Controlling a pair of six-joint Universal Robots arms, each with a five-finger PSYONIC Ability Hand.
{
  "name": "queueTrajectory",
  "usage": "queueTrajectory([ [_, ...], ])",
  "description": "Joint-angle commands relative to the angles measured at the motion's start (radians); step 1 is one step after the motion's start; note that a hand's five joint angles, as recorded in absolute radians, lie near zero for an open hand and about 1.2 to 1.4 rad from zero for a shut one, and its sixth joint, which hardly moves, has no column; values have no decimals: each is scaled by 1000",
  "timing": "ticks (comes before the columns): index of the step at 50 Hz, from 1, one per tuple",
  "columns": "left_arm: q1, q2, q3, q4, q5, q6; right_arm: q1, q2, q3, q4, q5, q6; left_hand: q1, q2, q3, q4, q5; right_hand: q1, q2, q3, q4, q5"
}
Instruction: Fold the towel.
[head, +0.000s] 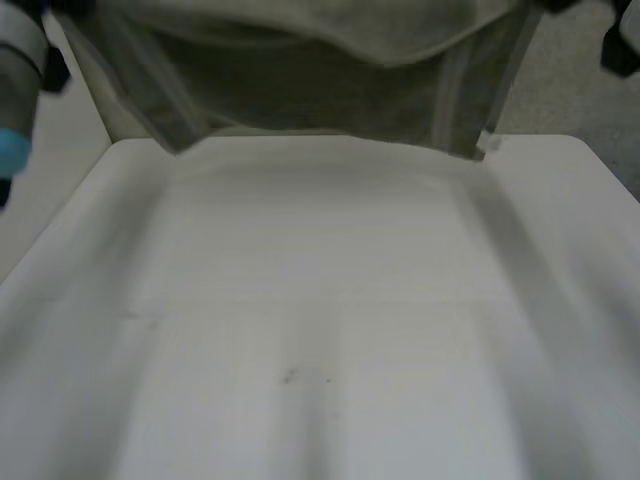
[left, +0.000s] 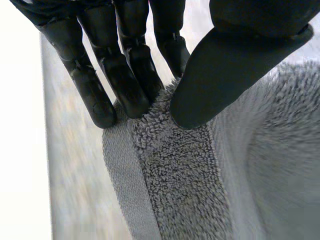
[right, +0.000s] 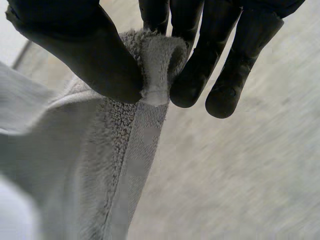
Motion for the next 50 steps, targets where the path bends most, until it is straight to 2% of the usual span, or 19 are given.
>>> queueTrajectory([
  [1, 1, 28, -404, 103, 120, 28, 0, -1, 224, 127, -84, -165, 207, 179, 180, 179, 198, 77, 88, 77, 58, 63],
  [5, 3, 26, -554, 169, 137, 62, -11, -4, 404, 143, -83, -313, 207, 179, 180, 179, 198, 77, 88, 77, 58, 63],
  [10, 6, 26, -767, 281, 143, 202, -20, -22, 557, 147, -84, -419, 207, 179, 180, 179, 198, 77, 88, 77, 58, 63],
  [16, 35, 75, -870, 284, 148, 284, -74, -107, 685, 161, -95, -470, 207, 179, 180, 179, 198, 77, 88, 77, 58, 63],
  [21, 58, 241, -1002, 243, 163, 307, -164, -267, 824, 192, -110, -512, 207, 179, 180, 179, 198, 77, 88, 77, 58, 63],
  [24, 55, 284, -1031, 224, 172, 305, -187, -306, 860, 202, -113, -534, 207, 179, 180, 179, 198, 77, 88, 77, 58, 63],
  [29, 96, 544, -1176, 136, 221, 307, -314, -452, 984, 302, -147, -670, 207, 179, 180, 179, 198, 77, 88, 77, 58, 63],
  [32, 118, 601, -1218, 122, 243, 308, -350, -493, 1010, 334, -166, -706, 207, 179, 180, 179, 198, 77, 88, 77, 58, 63],
  [34, 159, 696, -1282, 106, 307, 308, -420, -545, 1056, 379, -214, -767, 207, 179, 180, 179, 198, 77, 88, 77, 58, 63],
  [35, 159, 697, -1283, 106, 307, 308, -420, -546, 1056, 379, -215, -767, 207, 179, 180, 179, 198, 77, 88, 77, 58, 63],
  [37, 190, 746, -1322, 103, 378, 307, -459, -558, 1087, 399, -259, -816, 207, 179, 180, 179, 198, 77, 88, 77, 58, 63],
  [43, 190, 736, -1335, 116, 427, 308, -462, -544, 1110, 400, -290, -852, 207, 179, 180, 179, 198, 77, 88, 77, 58, 63],
  [46, 178, 652, -1307, 148, 426, 308, -456, -489, 1102, 393, -285, -844, 207, 179, 180, 179, 198, 77, 88, 77, 58, 63],
  [48, 167, 589, -1272, 175, 426, 307, -441, -387, 1057, 396, -256, -832, 207, 179, 180, 179, 198, 77, 88, 77, 58, 63],
  [50, 123, 460, -1183, 209, 412, 304, -425, -340, 1026, 397, -232, -818, 207, 179, 180, 179, 198, 77, 88, 77, 58, 63],
])
